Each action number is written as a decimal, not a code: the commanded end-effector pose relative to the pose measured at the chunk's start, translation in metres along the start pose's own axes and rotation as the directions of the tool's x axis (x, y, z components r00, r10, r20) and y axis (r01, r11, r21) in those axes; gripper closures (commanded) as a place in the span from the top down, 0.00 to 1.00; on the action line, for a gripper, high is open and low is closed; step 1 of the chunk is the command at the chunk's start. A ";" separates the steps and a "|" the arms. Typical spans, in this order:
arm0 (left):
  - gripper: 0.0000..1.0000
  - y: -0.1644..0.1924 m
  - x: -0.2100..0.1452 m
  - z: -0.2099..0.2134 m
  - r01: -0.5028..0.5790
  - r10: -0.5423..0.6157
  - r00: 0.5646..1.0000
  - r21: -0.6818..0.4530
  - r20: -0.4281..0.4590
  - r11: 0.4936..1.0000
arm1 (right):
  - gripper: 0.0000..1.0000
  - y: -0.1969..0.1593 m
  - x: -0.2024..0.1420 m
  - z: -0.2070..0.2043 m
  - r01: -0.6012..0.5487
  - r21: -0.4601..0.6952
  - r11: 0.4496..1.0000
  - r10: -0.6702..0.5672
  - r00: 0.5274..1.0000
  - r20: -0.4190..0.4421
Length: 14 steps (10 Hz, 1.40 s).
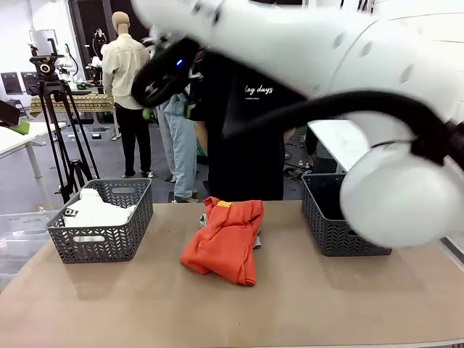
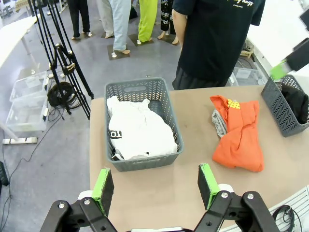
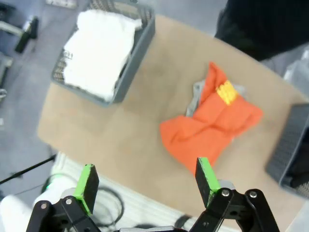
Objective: Sort the tops and bottoms.
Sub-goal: Lift clothes from the center of the table with your left hand.
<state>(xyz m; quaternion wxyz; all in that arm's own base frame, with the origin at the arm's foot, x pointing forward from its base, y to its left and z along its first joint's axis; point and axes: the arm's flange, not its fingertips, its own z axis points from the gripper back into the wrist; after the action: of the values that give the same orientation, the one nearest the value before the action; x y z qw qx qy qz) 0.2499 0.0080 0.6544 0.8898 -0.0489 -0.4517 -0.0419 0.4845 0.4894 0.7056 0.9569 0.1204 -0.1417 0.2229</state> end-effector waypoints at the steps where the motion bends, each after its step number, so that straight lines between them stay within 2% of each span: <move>1: 0.91 0.000 0.000 0.001 0.003 -0.003 1.000 0.003 0.003 1.000 | 1.00 -0.088 -0.211 -0.026 0.086 0.087 0.992 -0.081 0.994 -0.070; 2: 0.91 0.000 0.000 0.001 0.003 -0.003 1.000 0.003 0.003 1.000 | 1.00 -0.102 -0.265 -0.025 0.114 0.097 0.989 -0.104 0.989 -0.107; 3: 0.91 0.000 0.000 0.001 0.003 -0.003 1.000 0.003 0.003 1.000 | 1.00 -0.103 -0.302 -0.027 0.111 0.130 0.985 -0.098 0.990 -0.103; 4: 0.91 0.000 0.000 0.001 0.003 -0.003 1.000 0.003 0.003 1.000 | 1.00 -0.097 -0.319 -0.032 0.098 0.145 0.985 -0.080 0.989 -0.125; 5: 0.91 0.000 0.000 0.001 0.003 -0.003 1.000 0.003 0.003 1.000 | 1.00 -0.087 -0.320 -0.034 0.072 0.086 0.994 -0.053 0.978 -0.202; 6: 0.91 0.000 0.000 0.001 0.003 -0.003 1.000 0.003 0.003 1.000 | 1.00 -0.078 -0.302 -0.025 0.014 -0.011 1.000 -0.017 0.969 -0.246; 7: 0.91 0.000 0.000 0.001 0.003 -0.003 1.000 0.003 0.003 1.000 | 1.00 -0.019 -0.038 0.072 0.066 0.094 0.993 -0.050 0.985 -0.162; 11: 0.91 0.000 0.000 0.001 0.003 -0.003 1.000 0.003 0.003 1.000 | 1.00 -0.019 -0.045 0.073 0.061 0.068 0.996 -0.048 0.982 -0.183; 12: 0.91 0.000 0.000 0.001 0.003 -0.003 1.000 0.003 0.003 1.000 | 1.00 -0.045 -0.051 0.046 -0.104 0.011 0.995 0.101 0.933 -0.346; 13: 0.91 0.000 0.000 0.001 0.003 -0.003 1.000 0.003 0.003 1.000 | 1.00 -0.098 -0.085 0.026 -0.111 0.137 0.984 0.161 0.888 -0.431; 14: 0.91 0.000 0.000 0.001 0.003 -0.003 1.000 0.003 0.003 1.000 | 1.00 -0.136 -0.129 0.011 -0.099 0.198 0.975 0.177 0.884 -0.433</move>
<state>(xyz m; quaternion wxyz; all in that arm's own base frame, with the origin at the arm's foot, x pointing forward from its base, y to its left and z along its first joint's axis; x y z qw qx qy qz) 0.2499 0.0080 0.6544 0.8898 -0.0490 -0.4517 -0.0421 0.4713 0.3886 0.7092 0.9447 0.1199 0.0613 0.2990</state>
